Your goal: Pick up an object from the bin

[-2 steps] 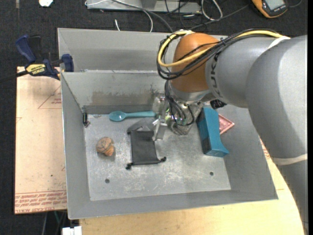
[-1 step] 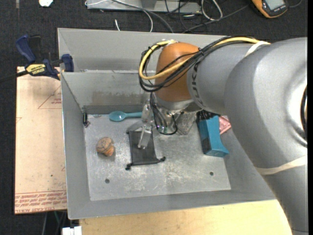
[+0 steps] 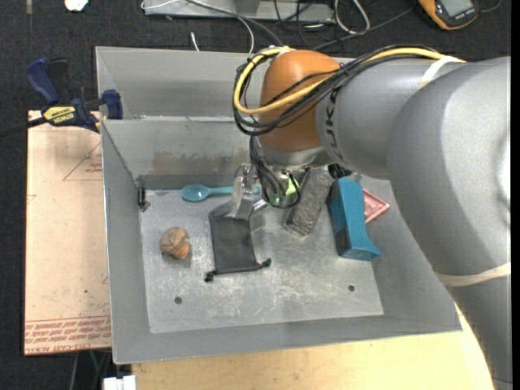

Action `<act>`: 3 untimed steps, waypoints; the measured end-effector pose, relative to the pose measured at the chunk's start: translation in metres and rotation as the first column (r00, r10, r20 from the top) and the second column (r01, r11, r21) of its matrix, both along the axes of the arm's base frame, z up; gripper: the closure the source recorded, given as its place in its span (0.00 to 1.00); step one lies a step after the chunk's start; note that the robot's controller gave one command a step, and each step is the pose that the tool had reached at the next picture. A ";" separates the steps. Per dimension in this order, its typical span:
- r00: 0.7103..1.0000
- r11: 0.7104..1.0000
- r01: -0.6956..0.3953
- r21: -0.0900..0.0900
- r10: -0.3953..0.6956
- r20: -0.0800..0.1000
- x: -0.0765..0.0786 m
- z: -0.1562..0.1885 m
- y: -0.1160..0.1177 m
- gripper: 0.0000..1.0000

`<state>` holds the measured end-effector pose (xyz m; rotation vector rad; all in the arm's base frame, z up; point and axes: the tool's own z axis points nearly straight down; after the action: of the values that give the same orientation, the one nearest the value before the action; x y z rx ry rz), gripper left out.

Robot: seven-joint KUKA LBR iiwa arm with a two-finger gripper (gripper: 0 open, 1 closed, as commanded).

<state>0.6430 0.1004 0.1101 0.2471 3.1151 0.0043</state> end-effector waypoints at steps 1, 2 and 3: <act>1.000 1.000 -0.001 0.000 0.001 0.000 0.000 0.000 0.000 0.00; 1.000 1.000 -0.001 0.000 0.001 0.000 0.000 0.000 0.000 0.00; 1.000 1.000 -0.008 0.000 0.008 0.001 -0.041 -0.008 0.006 0.00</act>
Offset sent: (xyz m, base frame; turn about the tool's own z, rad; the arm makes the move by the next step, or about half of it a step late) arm 0.0000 0.0000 0.0000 0.0000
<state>0.6018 0.1062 0.1017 0.2348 3.1152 0.0040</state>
